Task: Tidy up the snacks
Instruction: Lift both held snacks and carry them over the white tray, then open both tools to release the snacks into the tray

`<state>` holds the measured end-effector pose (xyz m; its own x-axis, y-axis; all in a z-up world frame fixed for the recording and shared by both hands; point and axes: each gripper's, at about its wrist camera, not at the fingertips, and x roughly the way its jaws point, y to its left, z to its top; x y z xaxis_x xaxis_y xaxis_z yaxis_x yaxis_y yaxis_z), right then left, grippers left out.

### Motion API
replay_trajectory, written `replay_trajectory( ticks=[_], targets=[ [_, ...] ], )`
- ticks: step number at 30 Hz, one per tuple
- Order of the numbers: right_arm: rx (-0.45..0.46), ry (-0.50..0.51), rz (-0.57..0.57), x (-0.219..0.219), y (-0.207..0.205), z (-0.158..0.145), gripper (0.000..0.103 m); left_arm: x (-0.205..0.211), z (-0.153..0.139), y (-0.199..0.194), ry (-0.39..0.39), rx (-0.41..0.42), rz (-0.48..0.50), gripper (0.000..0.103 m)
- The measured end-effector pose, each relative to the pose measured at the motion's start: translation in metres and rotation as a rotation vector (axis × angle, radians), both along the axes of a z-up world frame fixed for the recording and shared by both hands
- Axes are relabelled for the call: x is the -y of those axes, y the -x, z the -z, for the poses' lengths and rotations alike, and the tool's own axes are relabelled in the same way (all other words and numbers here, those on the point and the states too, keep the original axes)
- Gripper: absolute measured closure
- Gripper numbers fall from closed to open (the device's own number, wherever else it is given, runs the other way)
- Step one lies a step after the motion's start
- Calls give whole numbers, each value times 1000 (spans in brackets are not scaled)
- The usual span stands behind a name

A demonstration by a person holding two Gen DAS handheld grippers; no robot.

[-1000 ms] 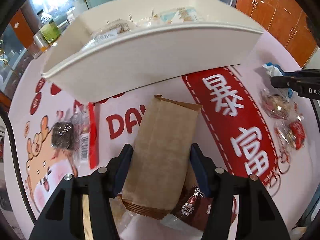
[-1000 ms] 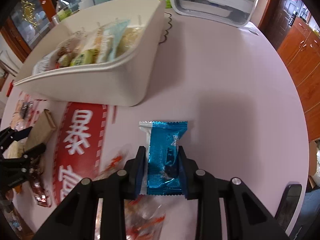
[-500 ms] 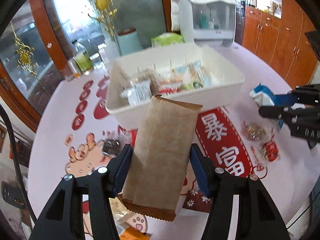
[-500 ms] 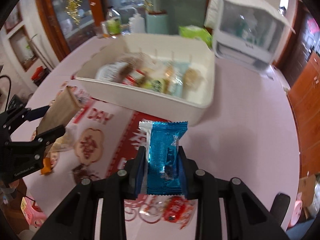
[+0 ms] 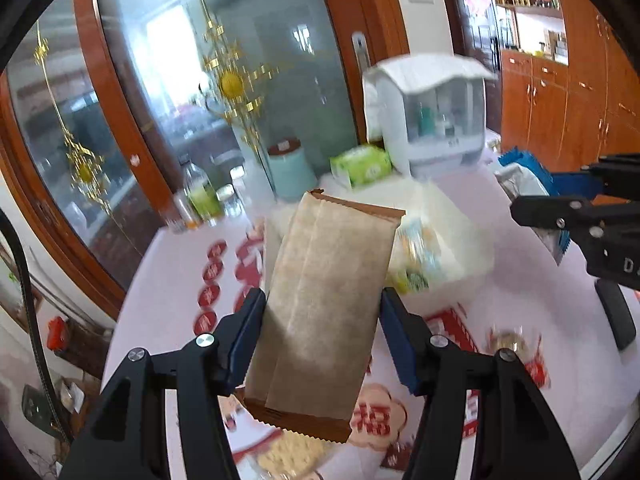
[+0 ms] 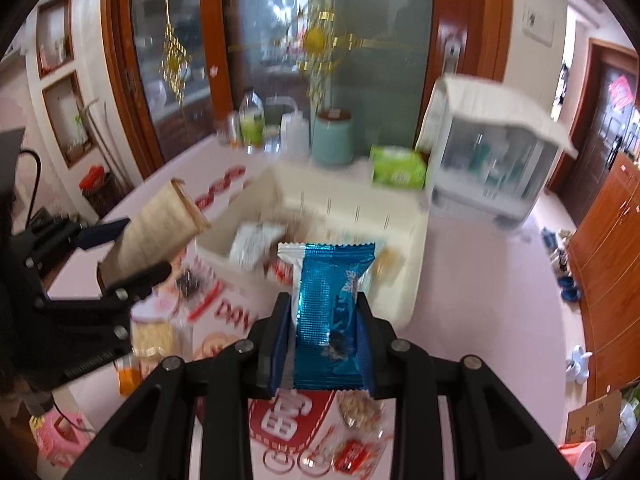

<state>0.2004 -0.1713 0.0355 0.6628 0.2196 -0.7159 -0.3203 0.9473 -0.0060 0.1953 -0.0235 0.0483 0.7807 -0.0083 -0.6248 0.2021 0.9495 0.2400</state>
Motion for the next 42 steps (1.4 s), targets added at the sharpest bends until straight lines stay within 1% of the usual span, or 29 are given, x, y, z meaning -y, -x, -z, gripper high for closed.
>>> replay_trajectory(
  ticks=[3, 6, 9, 12, 14, 24, 27, 31, 35, 42],
  targets=[
    [59, 7, 30, -1, -11, -25, 73, 4, -19, -7, -17, 75, -10, 46],
    [115, 18, 59, -1, -18, -39, 73, 5, -31, -19, -26, 133, -24, 46],
    [154, -3, 99, 2, -29, -46, 73, 5, -32, -33, -32, 175, -48, 46],
    [191, -25, 149, 8, -43, -44, 73, 4, -22, -52, -21, 173, -71, 46],
    [199, -38, 169, 11, -50, -40, 73, 1, -12, -65, -10, 158, -90, 46],
    [96, -89, 237, 27, -101, 14, 73, -10, 34, -124, 46, 88, -160, 46],
    [80, -94, 244, 27, -112, 26, 73, -12, 51, -141, 85, 47, -173, 46],
    [54, -102, 243, 23, -123, 44, 73, -13, 80, -160, 119, -12, -193, 46],
    [12, -106, 246, 19, -136, 64, 73, -13, 101, -173, 135, -58, -200, 46],
    [-34, -112, 257, 18, -154, 91, 73, -14, 124, -187, 140, -101, -203, 46]
  ],
)
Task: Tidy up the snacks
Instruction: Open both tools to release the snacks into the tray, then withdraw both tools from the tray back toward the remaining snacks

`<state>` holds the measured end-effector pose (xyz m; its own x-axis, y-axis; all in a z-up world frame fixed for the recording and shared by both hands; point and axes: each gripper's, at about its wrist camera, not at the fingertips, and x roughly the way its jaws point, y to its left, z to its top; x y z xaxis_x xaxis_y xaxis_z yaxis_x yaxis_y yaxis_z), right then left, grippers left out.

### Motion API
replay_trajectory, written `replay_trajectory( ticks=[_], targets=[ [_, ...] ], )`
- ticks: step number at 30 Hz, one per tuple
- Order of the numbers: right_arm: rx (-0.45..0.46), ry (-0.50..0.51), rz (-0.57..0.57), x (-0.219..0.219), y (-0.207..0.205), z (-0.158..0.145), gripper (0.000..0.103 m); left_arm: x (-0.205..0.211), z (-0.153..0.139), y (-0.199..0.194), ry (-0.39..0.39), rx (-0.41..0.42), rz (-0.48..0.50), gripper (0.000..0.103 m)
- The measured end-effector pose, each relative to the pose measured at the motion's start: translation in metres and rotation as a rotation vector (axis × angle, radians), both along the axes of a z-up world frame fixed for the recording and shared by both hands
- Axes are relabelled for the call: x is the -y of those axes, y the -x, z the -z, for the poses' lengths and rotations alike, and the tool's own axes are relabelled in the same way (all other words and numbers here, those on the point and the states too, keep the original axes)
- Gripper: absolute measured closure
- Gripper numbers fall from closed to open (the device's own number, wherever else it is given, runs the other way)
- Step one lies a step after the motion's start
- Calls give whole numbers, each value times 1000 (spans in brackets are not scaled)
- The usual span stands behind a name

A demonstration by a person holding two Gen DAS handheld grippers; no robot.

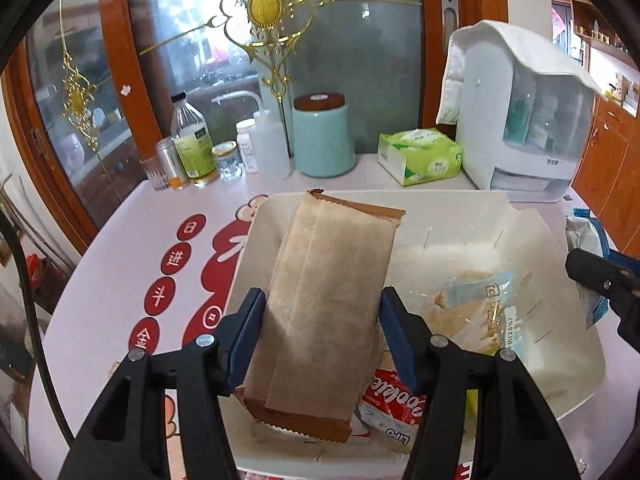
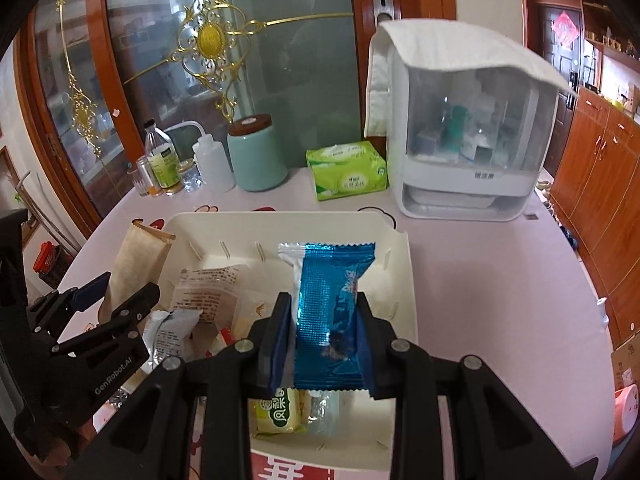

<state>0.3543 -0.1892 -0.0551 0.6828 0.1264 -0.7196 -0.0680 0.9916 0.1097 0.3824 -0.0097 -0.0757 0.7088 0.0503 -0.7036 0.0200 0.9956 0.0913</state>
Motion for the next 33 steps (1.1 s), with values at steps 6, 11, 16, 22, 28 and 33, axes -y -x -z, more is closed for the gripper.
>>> replay_trajectory(
  ticks=[6, 11, 16, 22, 28, 33],
  targets=[
    [-26, -2, -2, -2, -9, 16, 73, 0, 15, -8, 7, -38, 4, 46],
    [-51, -9, -4, -3, -15, 28, 72, 2, 24, -12, 19, -72, 24, 45],
    [-84, -30, -27, -3, -17, 38, 70, 2, 20, -8, 46, -43, 30, 16],
    [-77, -19, -32, -4, -8, 40, 63, -2, 8, -1, 20, -8, 13, 16],
    [-39, 3, -38, -3, 15, 26, 63, -12, -22, 23, -18, 88, -17, 16],
    [22, 13, -55, 1, 58, 1, 63, -22, -57, 63, -9, 209, -28, 18]
  ],
)
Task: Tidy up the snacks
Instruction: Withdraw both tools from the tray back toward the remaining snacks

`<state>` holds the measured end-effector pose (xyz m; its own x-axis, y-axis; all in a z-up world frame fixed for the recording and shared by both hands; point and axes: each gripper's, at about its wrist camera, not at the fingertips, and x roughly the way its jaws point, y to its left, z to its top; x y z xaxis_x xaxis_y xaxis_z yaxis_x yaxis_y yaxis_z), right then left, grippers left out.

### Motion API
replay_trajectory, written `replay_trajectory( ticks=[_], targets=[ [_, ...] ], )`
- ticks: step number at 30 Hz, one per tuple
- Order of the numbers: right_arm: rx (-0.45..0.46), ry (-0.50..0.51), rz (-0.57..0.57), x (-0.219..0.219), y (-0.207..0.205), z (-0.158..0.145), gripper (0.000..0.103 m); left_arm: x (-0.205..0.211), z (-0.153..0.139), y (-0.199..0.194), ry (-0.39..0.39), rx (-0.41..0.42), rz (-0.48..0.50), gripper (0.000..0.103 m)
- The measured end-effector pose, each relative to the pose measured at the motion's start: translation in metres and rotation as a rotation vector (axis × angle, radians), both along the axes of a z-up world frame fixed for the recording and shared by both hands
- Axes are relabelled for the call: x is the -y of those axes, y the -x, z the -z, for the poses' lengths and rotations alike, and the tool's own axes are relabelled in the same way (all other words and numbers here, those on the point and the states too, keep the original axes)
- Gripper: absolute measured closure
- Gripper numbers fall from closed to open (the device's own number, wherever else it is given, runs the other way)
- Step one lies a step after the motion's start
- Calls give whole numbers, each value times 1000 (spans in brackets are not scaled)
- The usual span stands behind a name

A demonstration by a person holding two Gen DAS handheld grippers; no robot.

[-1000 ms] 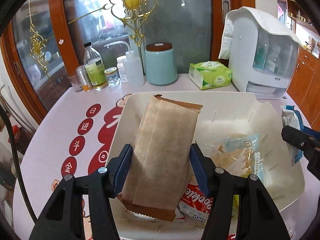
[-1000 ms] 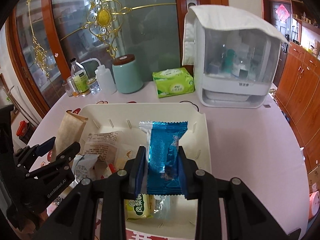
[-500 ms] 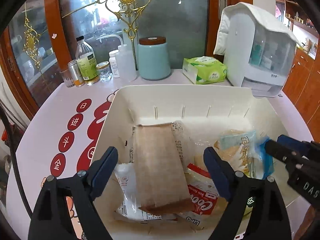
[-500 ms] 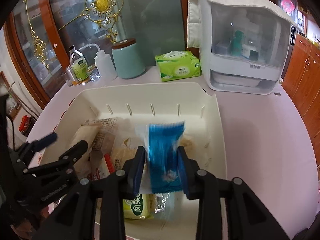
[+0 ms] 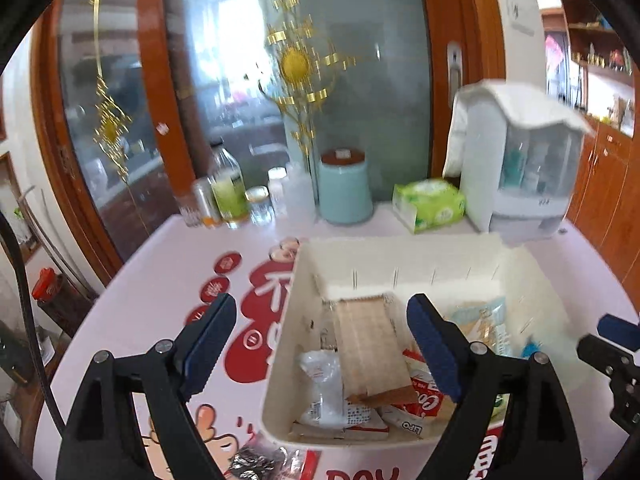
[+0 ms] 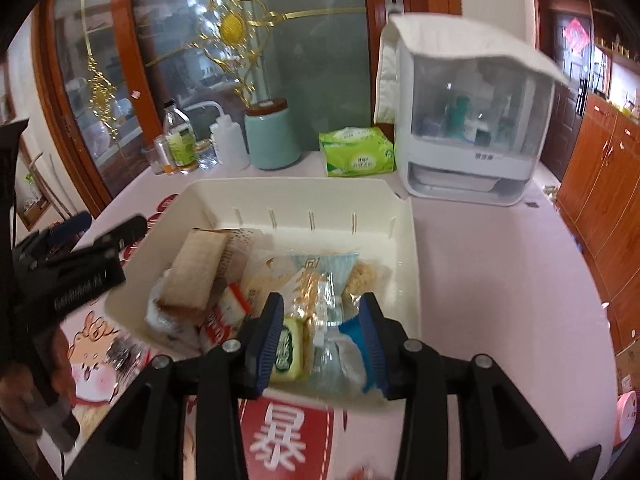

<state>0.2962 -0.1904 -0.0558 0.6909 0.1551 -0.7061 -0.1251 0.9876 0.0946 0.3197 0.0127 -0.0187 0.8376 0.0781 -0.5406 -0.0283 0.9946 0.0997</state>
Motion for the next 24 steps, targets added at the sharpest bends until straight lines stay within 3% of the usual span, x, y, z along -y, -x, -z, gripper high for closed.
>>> replay_trajectory(
  ticks=[4, 10, 14, 19, 24],
  targets=[
    [68, 7, -12, 8, 43, -24, 63, -3, -27, 42, 4, 94, 12, 24],
    [168, -8, -45, 22, 120, -61, 62, 8, -59, 117, -80, 240, 19, 24],
    [234, -21, -74, 29, 168, -81, 62, 18, -77, 161, -88, 311, 36, 24],
    [307, -44, -87, 46, 221, -106, 62, 32, -101, 217, -17, 396, 93, 24],
    [335, -90, -72, 70, 258, -135, 62, 47, -128, 260, 122, 392, 199, 24]
  ],
)
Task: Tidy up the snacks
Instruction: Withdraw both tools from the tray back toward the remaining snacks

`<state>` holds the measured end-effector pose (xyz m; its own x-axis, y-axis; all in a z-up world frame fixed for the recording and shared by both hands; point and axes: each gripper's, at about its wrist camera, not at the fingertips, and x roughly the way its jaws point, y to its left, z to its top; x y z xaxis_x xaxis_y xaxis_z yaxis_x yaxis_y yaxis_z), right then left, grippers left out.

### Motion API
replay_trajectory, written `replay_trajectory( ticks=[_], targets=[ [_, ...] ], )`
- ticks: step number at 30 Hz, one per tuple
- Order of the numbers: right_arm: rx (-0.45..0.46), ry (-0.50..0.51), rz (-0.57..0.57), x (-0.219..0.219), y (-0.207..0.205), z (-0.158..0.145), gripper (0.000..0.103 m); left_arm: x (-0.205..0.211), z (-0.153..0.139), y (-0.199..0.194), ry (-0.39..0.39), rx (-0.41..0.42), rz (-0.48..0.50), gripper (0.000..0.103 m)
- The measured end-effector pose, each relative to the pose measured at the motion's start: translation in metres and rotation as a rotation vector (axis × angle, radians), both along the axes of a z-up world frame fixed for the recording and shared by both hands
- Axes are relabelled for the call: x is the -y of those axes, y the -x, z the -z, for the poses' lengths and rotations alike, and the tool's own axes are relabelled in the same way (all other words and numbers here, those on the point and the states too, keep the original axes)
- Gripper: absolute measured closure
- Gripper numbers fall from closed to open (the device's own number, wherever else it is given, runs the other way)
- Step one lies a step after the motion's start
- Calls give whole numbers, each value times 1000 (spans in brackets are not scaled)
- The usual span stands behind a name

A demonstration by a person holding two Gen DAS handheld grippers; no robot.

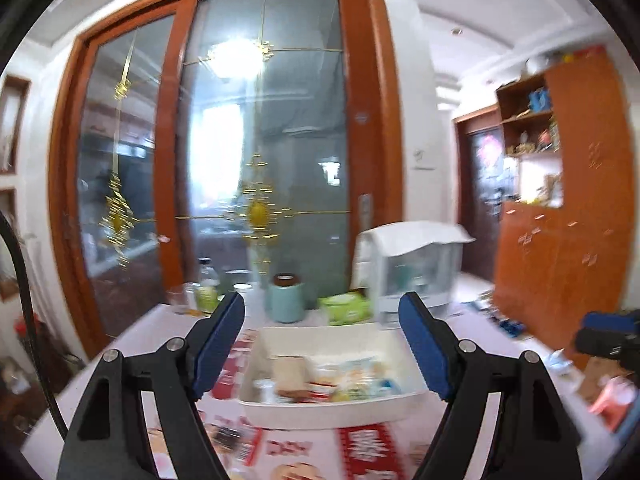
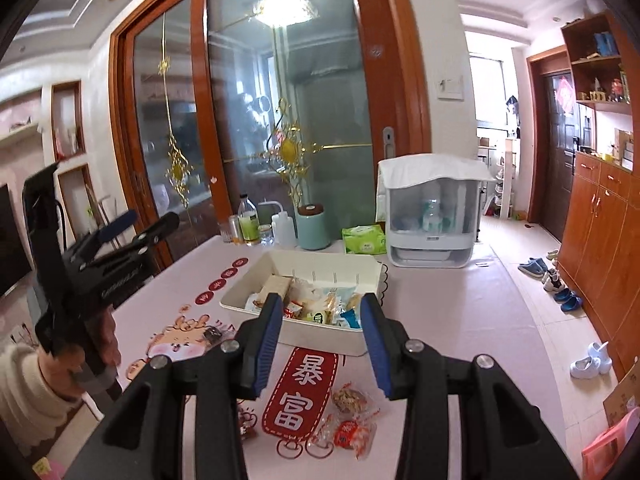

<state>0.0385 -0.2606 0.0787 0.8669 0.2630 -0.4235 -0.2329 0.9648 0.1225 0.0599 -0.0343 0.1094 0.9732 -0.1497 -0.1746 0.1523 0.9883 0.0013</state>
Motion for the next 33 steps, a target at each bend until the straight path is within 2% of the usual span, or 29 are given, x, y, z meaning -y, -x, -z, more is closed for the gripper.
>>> replay_trajectory(
  ticks=[4, 9, 14, 16, 17, 19, 23, 28, 33],
  targets=[
    [16, 9, 18, 10, 21, -20, 62, 13, -24, 17, 47, -36, 85, 24],
    [33, 40, 6, 10, 41, -39, 62, 28, -58, 35, 48, -63, 142, 24],
    [54, 61, -19, 9, 58, -63, 62, 33, -101, 49, 139, -71, 205, 24],
    [66, 57, -23, 12, 64, -72, 62, 40, -110, 58, 127, -55, 213, 21],
    [72, 52, -24, 14, 67, -75, 61, 46, -111, 62, 94, -52, 203, 18],
    [64, 49, -30, 16, 71, -75, 50, 62, -101, 67, -8, -65, 172, 17],
    [10, 92, -43, 10, 68, -54, 46, 77, -67, 63, -125, -170, 166, 17],
    [-110, 115, -63, -2, 48, -10, 46, 70, -18, 46, -181, -318, 177, 17],
    [-235, 66, -57, -6, 28, 39, 46, 49, 47, 22, -205, -441, 178, 13]
  ],
)
